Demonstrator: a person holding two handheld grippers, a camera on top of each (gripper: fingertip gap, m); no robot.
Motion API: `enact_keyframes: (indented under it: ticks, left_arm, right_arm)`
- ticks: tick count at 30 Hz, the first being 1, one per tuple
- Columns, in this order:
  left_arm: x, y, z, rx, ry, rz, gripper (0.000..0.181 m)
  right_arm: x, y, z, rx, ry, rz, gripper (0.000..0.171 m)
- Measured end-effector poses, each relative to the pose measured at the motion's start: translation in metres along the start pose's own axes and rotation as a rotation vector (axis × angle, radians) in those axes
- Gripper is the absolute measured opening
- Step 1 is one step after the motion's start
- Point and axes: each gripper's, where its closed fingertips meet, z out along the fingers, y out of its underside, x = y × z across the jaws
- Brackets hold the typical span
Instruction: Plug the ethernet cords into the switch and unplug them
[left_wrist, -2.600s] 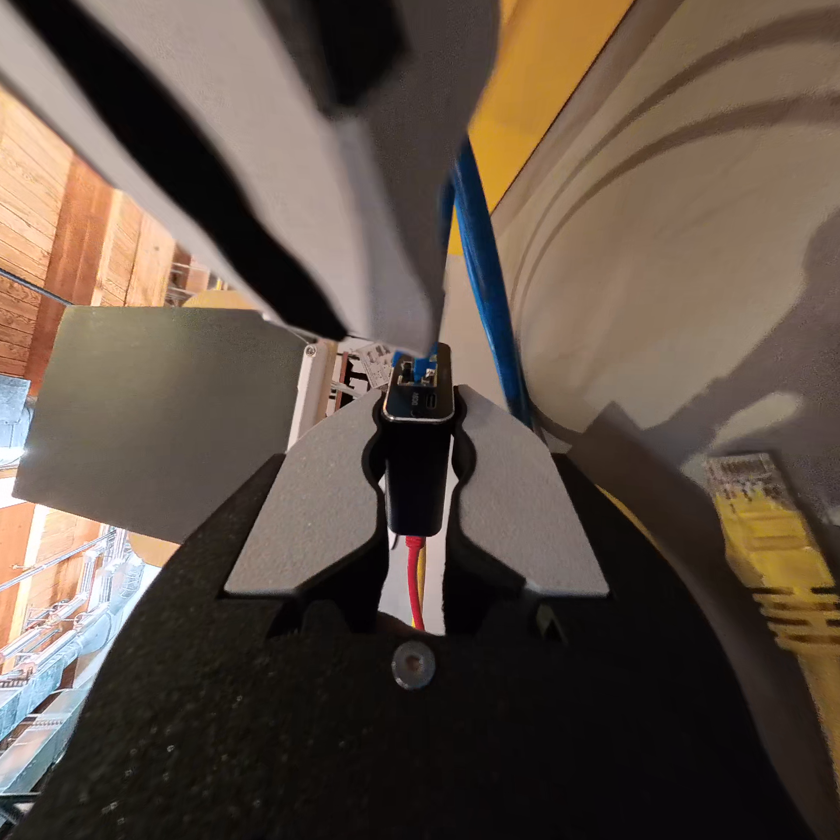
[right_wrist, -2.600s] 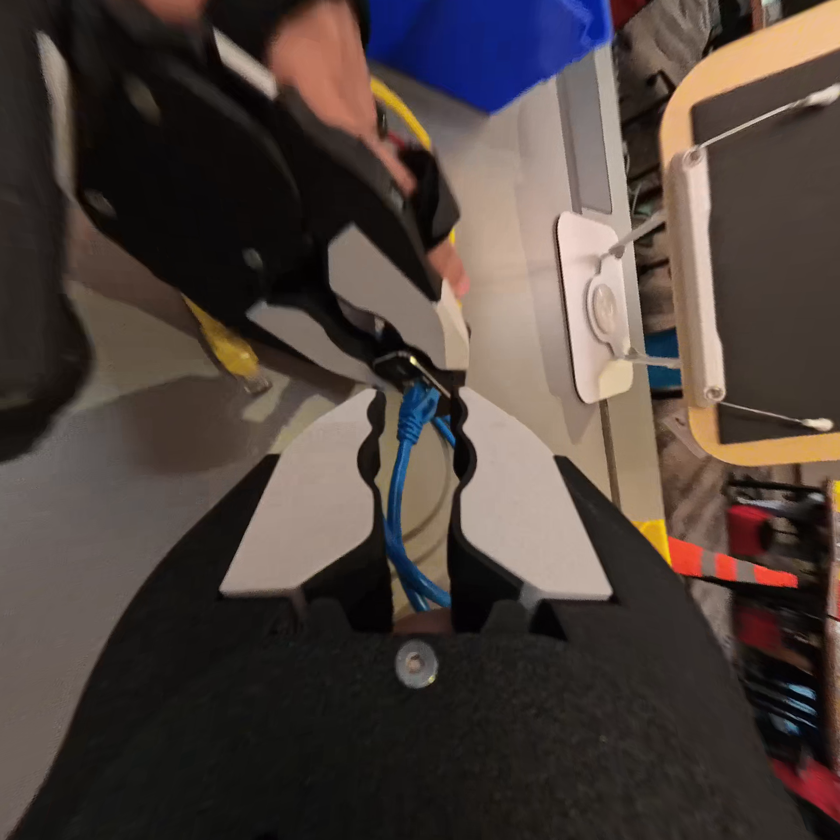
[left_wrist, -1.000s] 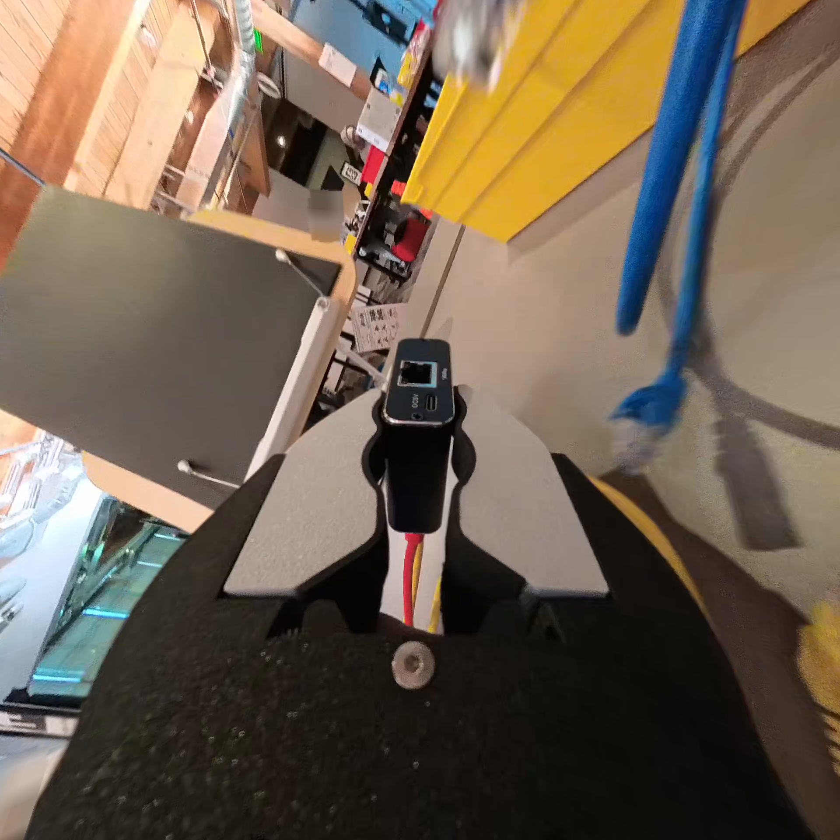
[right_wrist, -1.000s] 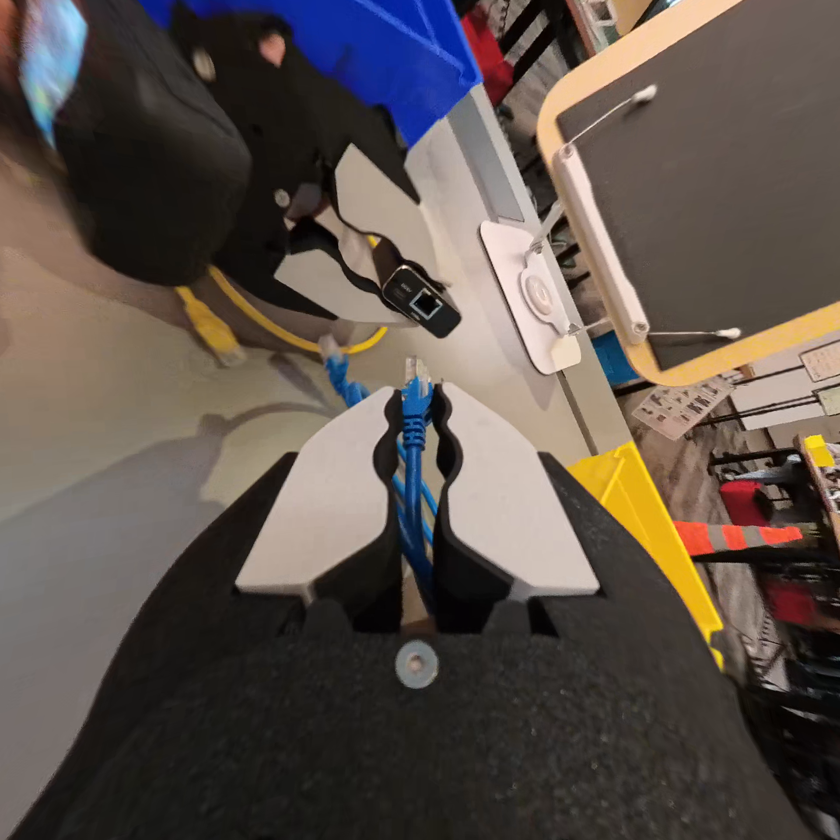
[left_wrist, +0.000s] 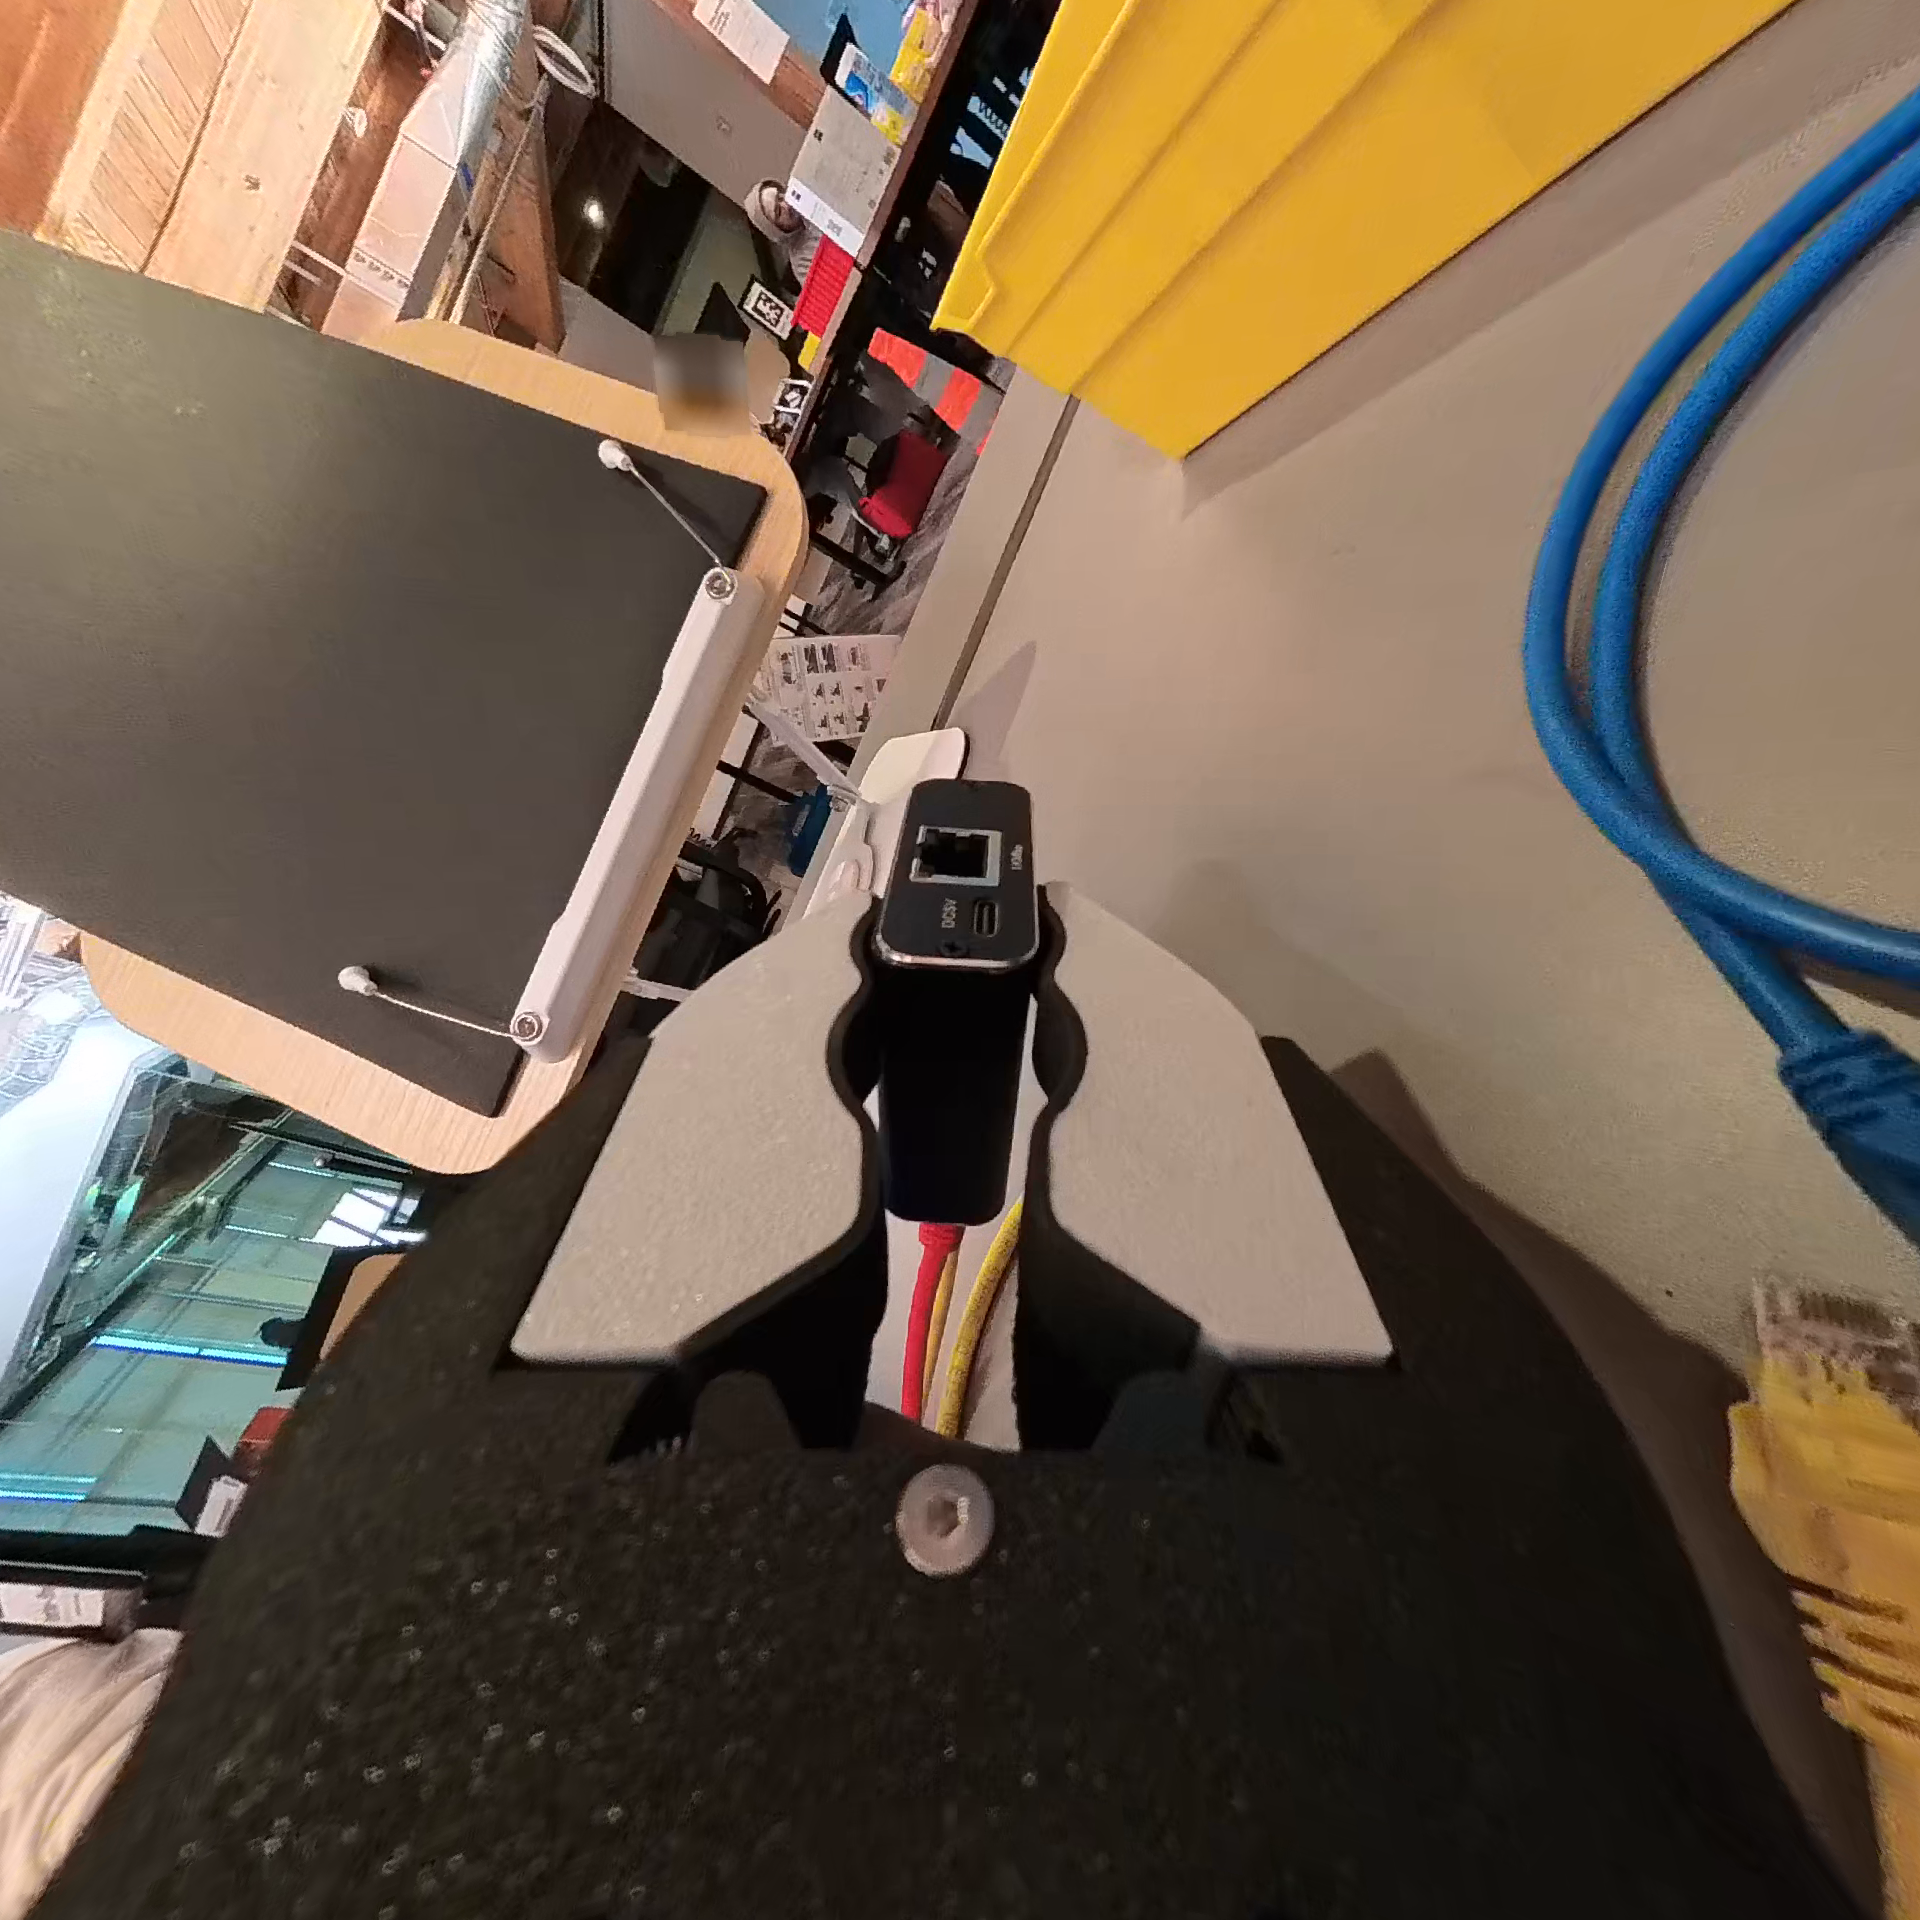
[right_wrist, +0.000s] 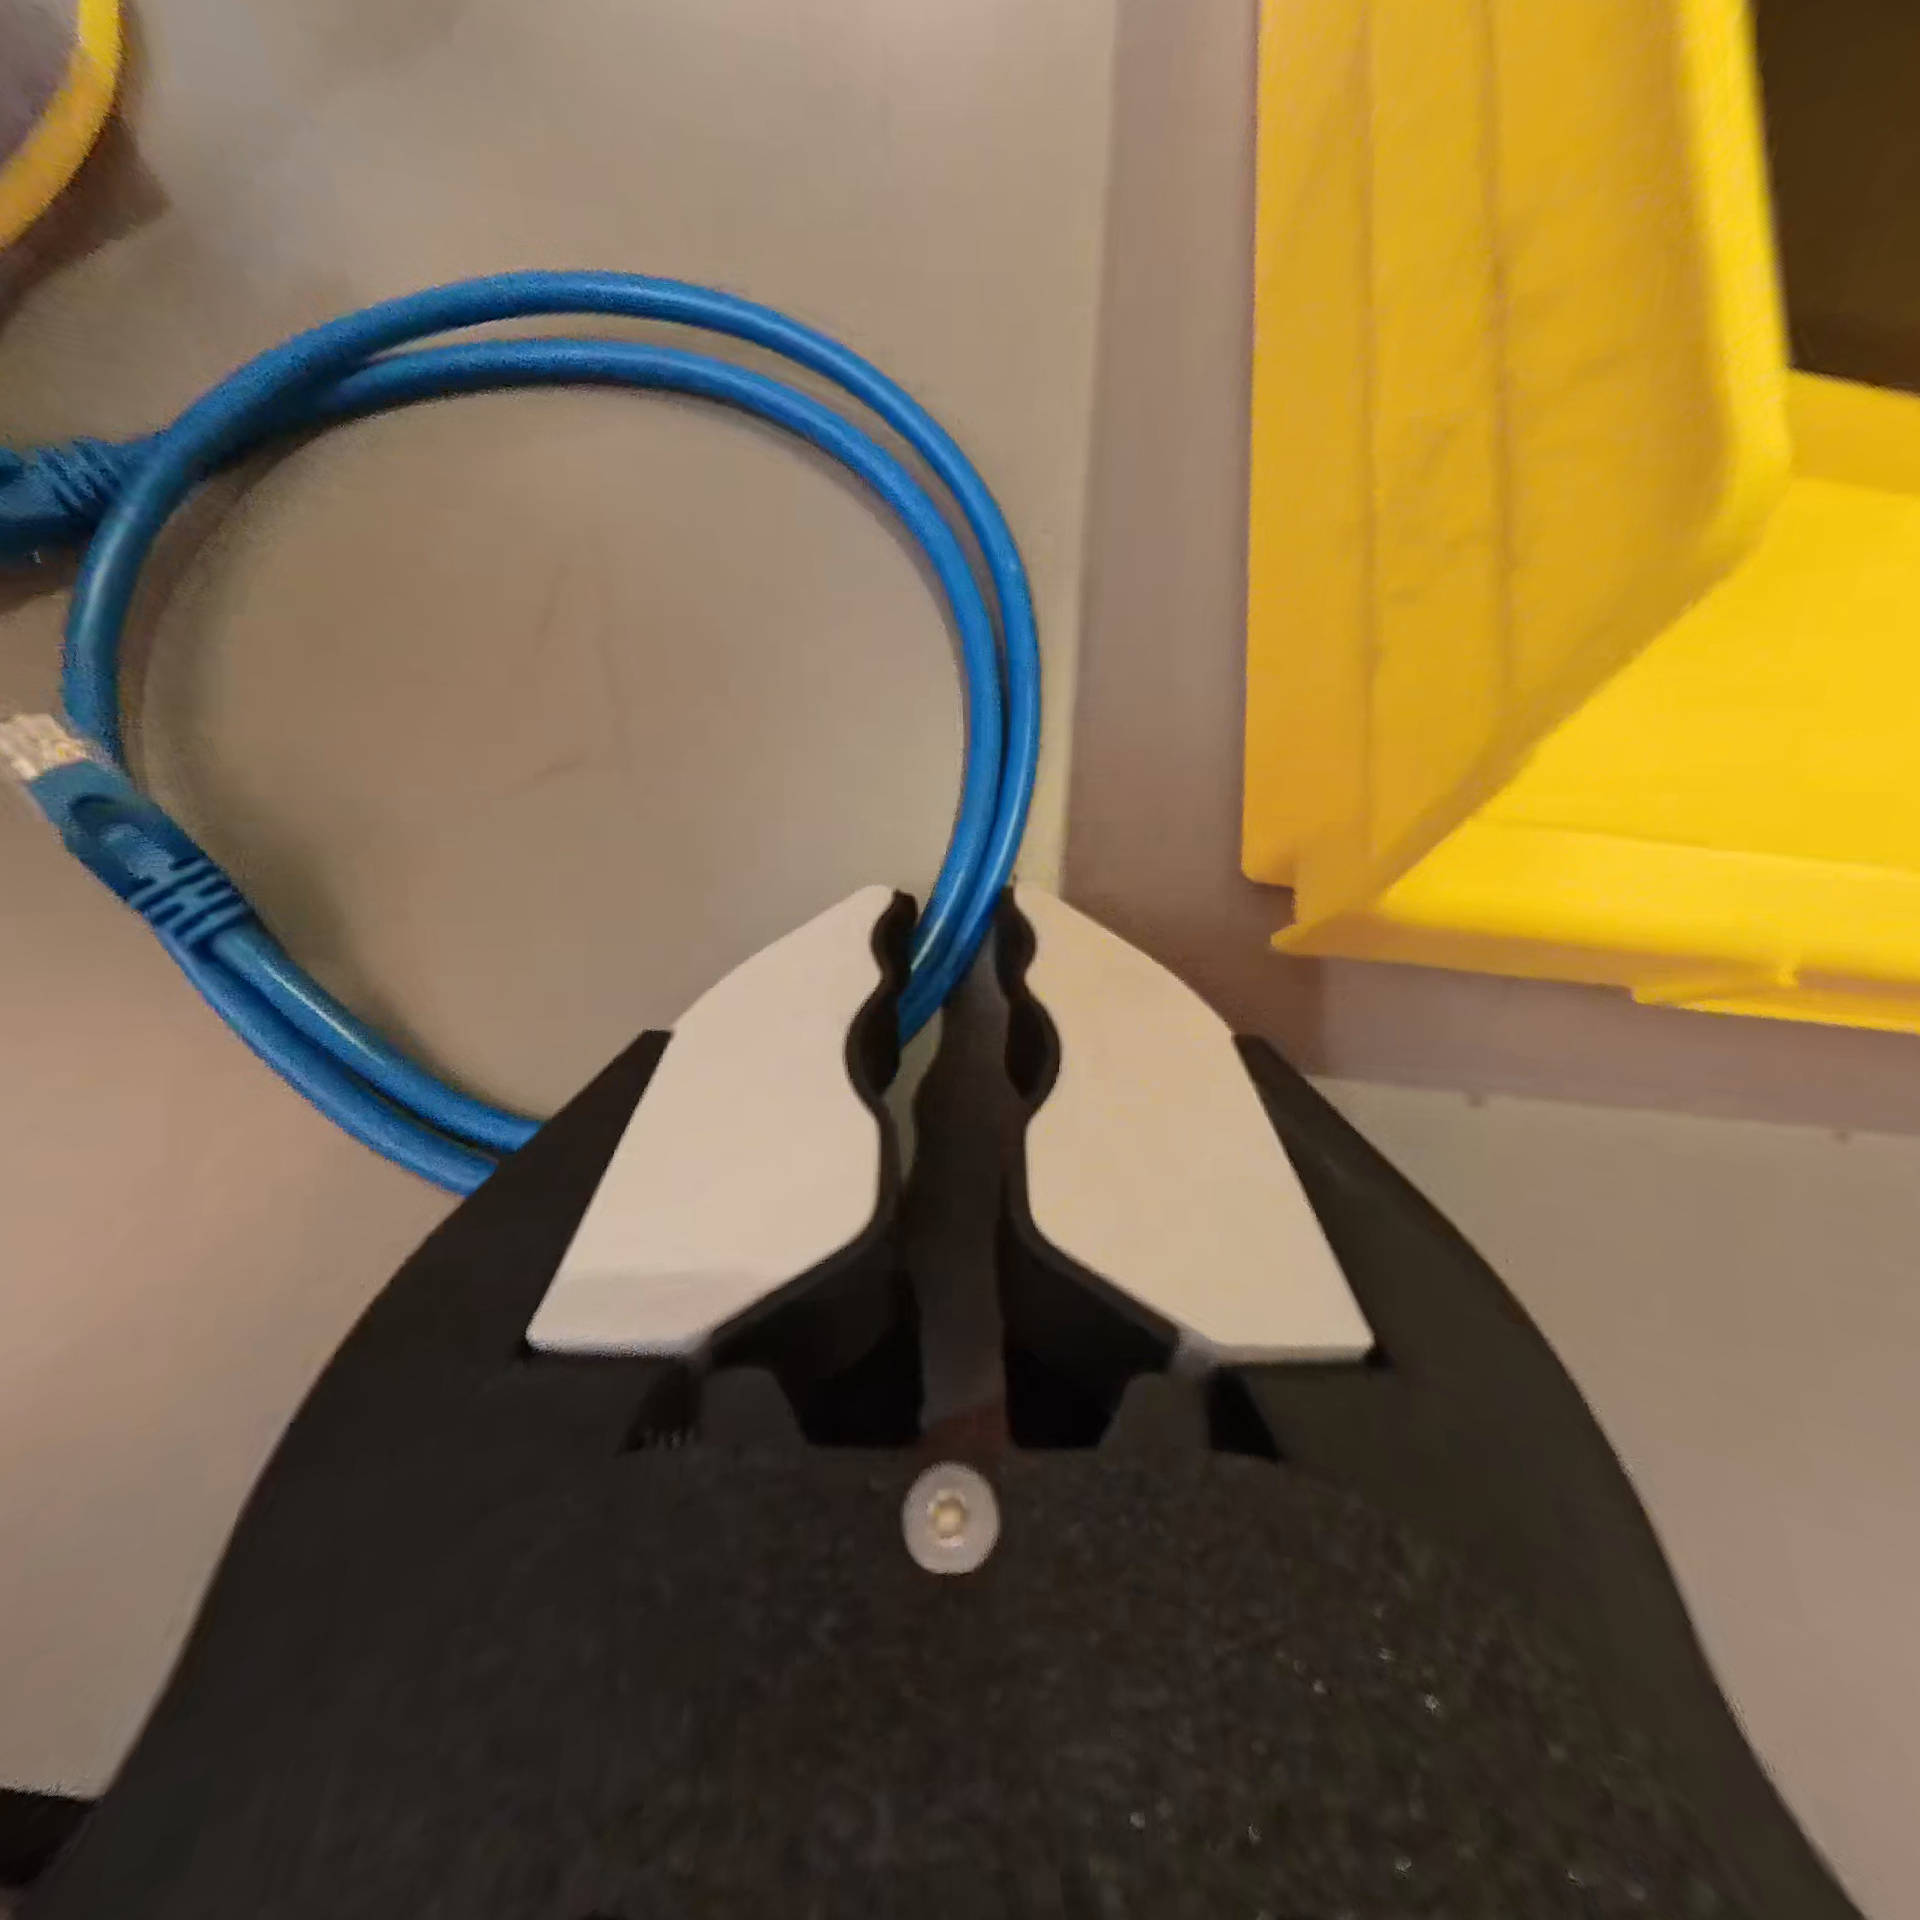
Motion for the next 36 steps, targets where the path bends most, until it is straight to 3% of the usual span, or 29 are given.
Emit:
enact_keyframes:
  ticks: [5, 10, 16, 20, 22, 25, 30, 32, 36]
  left_arm:
    - [-0.003, 0.0, -0.001, 0.003, -0.004, -0.01, 0.025]
    - [-0.003, 0.001, 0.0, 0.001, -0.003, -0.019, 0.025]
    - [-0.001, -0.001, -0.001, 0.006, -0.002, -0.009, 0.025]
    - [-0.001, -0.003, -0.003, 0.015, -0.005, -0.001, 0.025]
    - [-0.001, -0.004, -0.003, 0.018, -0.007, 0.003, 0.025]
    - [0.0, -0.004, -0.004, 0.022, -0.006, 0.012, 0.025]
    - [0.001, -0.006, -0.004, 0.029, -0.004, 0.02, 0.025]
    - [0.002, -0.007, -0.004, 0.031, -0.001, 0.024, 0.025]
    - [0.005, -0.009, -0.005, 0.039, 0.004, 0.034, 0.025]
  right_arm:
    - [-0.012, -0.006, -0.012, 0.059, -0.077, -0.105, 0.005]
    - [0.01, -0.056, -0.078, 0.241, 0.049, -0.197, 0.004]
    - [0.109, -0.126, -0.184, 0.419, 0.367, -0.203, 0.005]
    - [0.182, -0.144, -0.207, 0.451, 0.499, -0.067, 0.005]
    - [0.208, -0.144, -0.198, 0.448, 0.528, 0.004, 0.005]
    - [0.218, -0.131, -0.157, 0.365, 0.495, 0.049, 0.005]
    - [0.209, -0.086, -0.071, 0.126, 0.418, 0.045, 0.005]
    - [0.209, -0.084, -0.044, 0.084, 0.387, 0.064, 0.005]
    - [0.22, -0.067, 0.005, -0.179, 0.393, -0.02, 0.006]
